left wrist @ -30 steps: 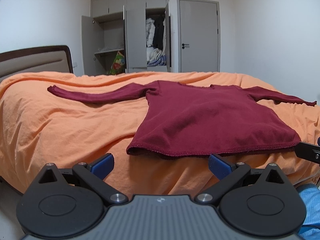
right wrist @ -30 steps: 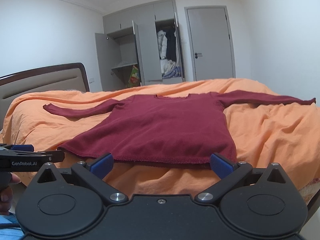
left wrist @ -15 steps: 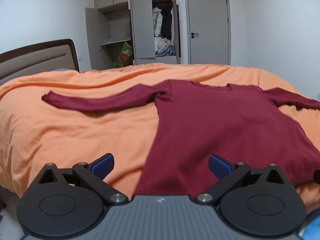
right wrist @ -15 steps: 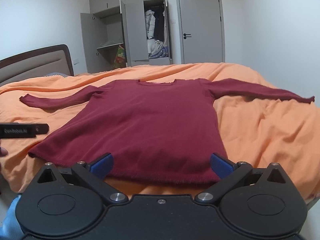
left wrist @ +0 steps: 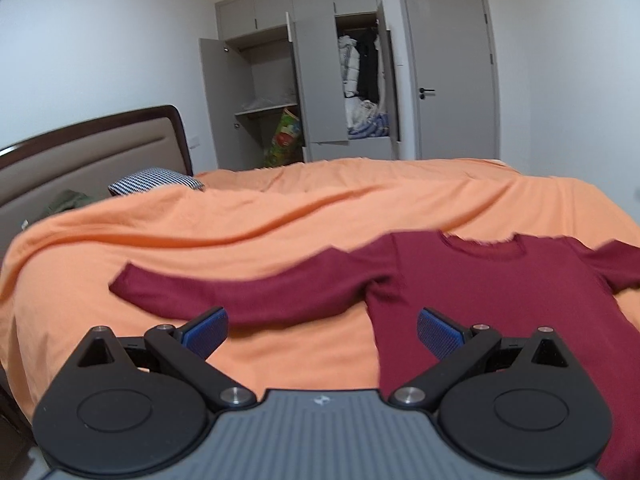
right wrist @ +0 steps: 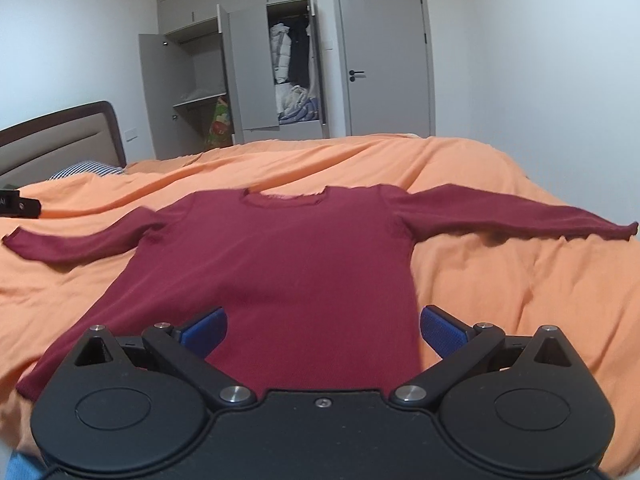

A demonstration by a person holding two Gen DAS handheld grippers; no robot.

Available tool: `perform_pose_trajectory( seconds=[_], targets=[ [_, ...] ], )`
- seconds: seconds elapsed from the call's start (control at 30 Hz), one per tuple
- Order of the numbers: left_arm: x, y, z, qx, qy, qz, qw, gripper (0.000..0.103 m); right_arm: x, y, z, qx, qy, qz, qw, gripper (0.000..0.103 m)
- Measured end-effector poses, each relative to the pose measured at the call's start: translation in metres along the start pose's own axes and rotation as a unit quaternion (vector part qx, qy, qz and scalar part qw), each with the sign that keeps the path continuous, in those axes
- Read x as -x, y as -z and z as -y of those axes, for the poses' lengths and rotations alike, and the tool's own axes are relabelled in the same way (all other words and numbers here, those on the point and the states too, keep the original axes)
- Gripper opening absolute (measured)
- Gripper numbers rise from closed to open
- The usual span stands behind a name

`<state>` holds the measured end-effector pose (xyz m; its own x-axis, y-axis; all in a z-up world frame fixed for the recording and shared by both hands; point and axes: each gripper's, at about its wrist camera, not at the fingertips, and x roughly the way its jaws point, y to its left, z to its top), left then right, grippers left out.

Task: Fold small clothes
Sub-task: 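Move the right gripper to the maroon sleeve cuff and grasp it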

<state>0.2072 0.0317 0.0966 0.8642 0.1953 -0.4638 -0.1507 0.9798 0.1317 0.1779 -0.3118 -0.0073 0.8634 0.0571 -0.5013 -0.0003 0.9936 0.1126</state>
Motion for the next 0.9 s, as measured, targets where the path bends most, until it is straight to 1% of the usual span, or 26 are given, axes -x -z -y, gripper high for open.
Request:
perform_pose_trajectory(
  seconds=[0.1, 0.2, 0.3, 0.37, 0.53, 0.63, 0.77, 0.8, 0.87, 0.9],
  targets=[
    [-0.020, -0.023, 0.005, 0.002, -0.007, -0.002, 1.0000, 0.103, -0.015, -0.016, 0.013, -0.008, 0.010, 0.006, 1.000, 0.103],
    [-0.041, -0.045, 0.016, 0.007, 0.001, -0.005, 1.0000, 0.103, -0.026, -0.030, 0.031, -0.018, 0.021, 0.021, 0.999, 0.103],
    [-0.058, -0.059, 0.036, 0.011, 0.021, 0.000, 0.9997, 0.103, -0.038, -0.043, 0.057, -0.037, 0.032, 0.042, 0.998, 0.103],
    [-0.072, -0.063, 0.052, 0.011, 0.038, -0.002, 0.9992, 0.103, -0.048, -0.052, 0.079, -0.051, 0.047, 0.053, 0.996, 0.103],
    [-0.107, -0.063, 0.098, 0.005, 0.083, -0.018, 0.9964, 0.103, -0.077, -0.076, 0.138, -0.079, 0.073, 0.059, 0.992, 0.103],
    [-0.126, -0.056, 0.126, 0.006, 0.103, -0.023, 0.9944, 0.103, -0.092, -0.086, 0.172, -0.086, 0.104, 0.056, 0.989, 0.103],
    [-0.152, -0.040, 0.160, 0.006, 0.125, -0.041, 0.9913, 0.103, -0.109, -0.094, 0.221, -0.106, 0.170, 0.036, 0.979, 0.103],
    [-0.157, -0.036, 0.168, 0.005, 0.130, -0.046, 0.9904, 0.103, -0.114, -0.095, 0.233, -0.107, 0.191, 0.030, 0.975, 0.103],
    [-0.167, -0.026, 0.180, 0.003, 0.138, -0.055, 0.9889, 0.103, -0.125, -0.096, 0.258, -0.117, 0.242, 0.018, 0.963, 0.103],
    [-0.172, -0.021, 0.185, 0.002, 0.140, -0.059, 0.9883, 0.103, -0.125, -0.095, 0.271, -0.126, 0.258, 0.013, 0.958, 0.103]
  ],
)
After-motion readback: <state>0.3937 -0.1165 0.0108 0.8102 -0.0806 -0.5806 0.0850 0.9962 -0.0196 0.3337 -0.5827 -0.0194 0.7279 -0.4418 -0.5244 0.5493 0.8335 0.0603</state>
